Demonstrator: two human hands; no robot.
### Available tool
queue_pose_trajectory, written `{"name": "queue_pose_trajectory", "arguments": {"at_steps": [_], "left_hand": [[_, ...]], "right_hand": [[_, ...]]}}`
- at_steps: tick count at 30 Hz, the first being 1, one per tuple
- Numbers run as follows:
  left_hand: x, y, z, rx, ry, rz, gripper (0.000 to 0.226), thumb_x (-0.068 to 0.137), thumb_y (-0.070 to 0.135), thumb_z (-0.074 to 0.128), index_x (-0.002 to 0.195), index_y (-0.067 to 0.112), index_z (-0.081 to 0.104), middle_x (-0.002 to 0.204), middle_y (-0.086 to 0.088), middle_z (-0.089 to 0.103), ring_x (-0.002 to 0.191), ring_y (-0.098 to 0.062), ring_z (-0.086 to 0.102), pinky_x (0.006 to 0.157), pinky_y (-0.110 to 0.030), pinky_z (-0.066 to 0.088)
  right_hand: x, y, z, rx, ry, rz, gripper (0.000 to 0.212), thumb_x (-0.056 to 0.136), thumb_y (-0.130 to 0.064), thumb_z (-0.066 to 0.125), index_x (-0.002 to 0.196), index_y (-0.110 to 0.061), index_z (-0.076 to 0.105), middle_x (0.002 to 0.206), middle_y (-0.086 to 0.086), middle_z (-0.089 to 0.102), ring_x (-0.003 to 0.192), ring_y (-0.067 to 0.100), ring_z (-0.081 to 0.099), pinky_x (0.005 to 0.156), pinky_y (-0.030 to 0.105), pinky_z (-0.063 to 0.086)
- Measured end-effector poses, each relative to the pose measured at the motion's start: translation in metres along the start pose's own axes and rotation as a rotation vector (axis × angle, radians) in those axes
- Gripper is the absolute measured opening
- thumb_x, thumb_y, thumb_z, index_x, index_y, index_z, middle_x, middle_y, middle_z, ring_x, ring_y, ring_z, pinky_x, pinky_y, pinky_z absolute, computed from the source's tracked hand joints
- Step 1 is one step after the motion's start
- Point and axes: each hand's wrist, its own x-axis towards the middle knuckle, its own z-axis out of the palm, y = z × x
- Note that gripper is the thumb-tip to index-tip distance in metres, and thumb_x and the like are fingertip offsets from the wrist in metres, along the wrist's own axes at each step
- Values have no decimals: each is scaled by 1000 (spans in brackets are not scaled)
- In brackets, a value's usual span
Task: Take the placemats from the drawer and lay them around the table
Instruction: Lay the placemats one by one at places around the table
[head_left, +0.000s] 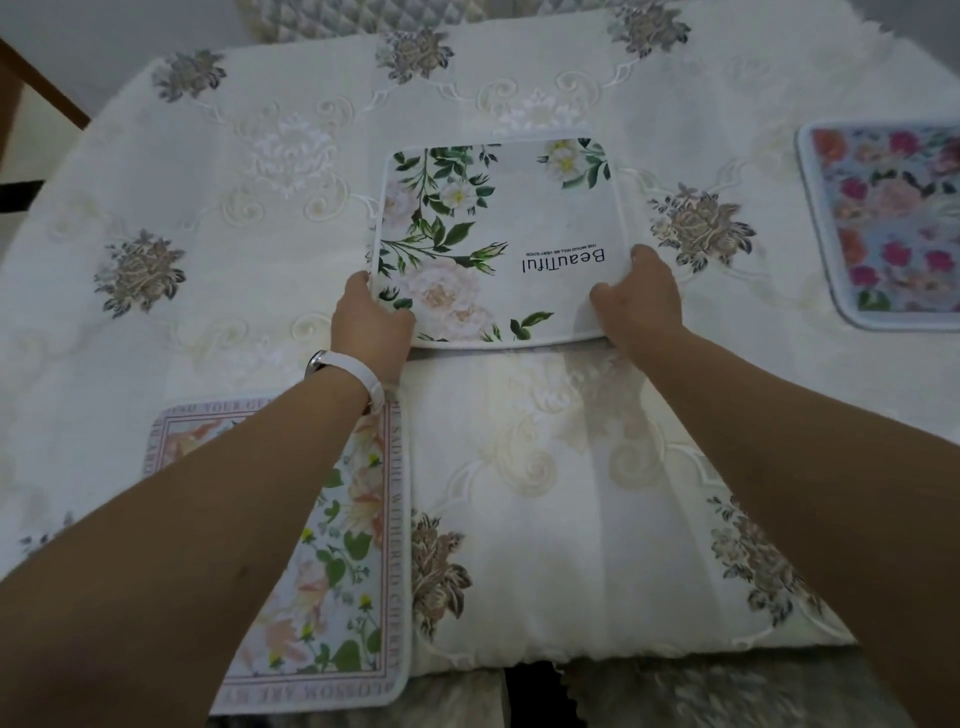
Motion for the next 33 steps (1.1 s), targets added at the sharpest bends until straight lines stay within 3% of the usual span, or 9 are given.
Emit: {"name": "queue_pose_trajectory", "arguments": {"at_steps": [3,7,9,14,16,19,24,30,33], "left_hand": [[-1,3,2,-43,-19,-4,50,83,12,58,131,16,44,84,10,55,72,-9,55,56,-22,41],[-8,3,2,-115,18,-16,27,82,9,56,105,22,48,85,10,57,73,-12,56,56,-18,45],[-15,2,2,-147,16,-17,28,84,7,55,105,24,48,85,14,55,71,-4,54,48,-9,42],[-43,-7,-7,-188,16,-35,22,87,6,55,103,19,50,85,10,56,70,-5,53,40,-6,38],[-57,-13,-13,-208,12,-33,22,87,6,58,103,19,51,87,11,56,74,-5,55,47,-10,43],[-78,-24,-24,-219,-3,-52,24,88,9,59,107,22,51,93,8,59,81,-11,59,65,-29,50],[-115,-40,-40,-313,-67,-134,22,90,8,60,102,24,51,99,-5,62,87,-28,64,76,-50,58],[-156,-48,-53,-507,-117,-163,28,90,0,59,100,26,52,102,-10,63,91,-34,64,75,-51,58],[-172,-49,-58,-596,-132,-143,30,89,-2,57,97,27,54,96,-7,63,79,-28,63,64,-40,56]], "right_hand": [[4,1,-3,79,-29,32,39,85,-13,58,122,-4,51,102,6,56,88,23,52,74,32,44],[2,4,-5,173,-51,98,31,81,-9,58,112,-9,57,92,-1,57,82,20,55,70,31,46],[-4,8,-6,201,-74,101,24,82,-9,57,105,-15,51,84,-8,52,74,12,51,64,28,44],[-33,17,-11,235,-95,43,26,81,-8,56,103,-19,47,83,-13,49,72,2,47,56,21,35],[-47,18,-14,261,-112,38,29,81,-8,55,107,-19,48,84,-14,50,74,5,49,58,22,36],[-72,20,-17,300,-132,35,31,81,-7,54,108,-22,49,85,-14,53,75,0,50,56,20,35],[-112,22,-26,335,-148,34,30,80,-6,54,103,-25,51,87,-15,56,78,0,52,59,21,39],[-154,19,-43,304,-130,10,28,80,-4,53,98,-26,52,86,-12,59,76,5,56,57,24,40],[-179,12,-47,313,-104,23,26,80,-4,52,93,-25,52,85,-6,61,74,11,57,56,27,40]]}}
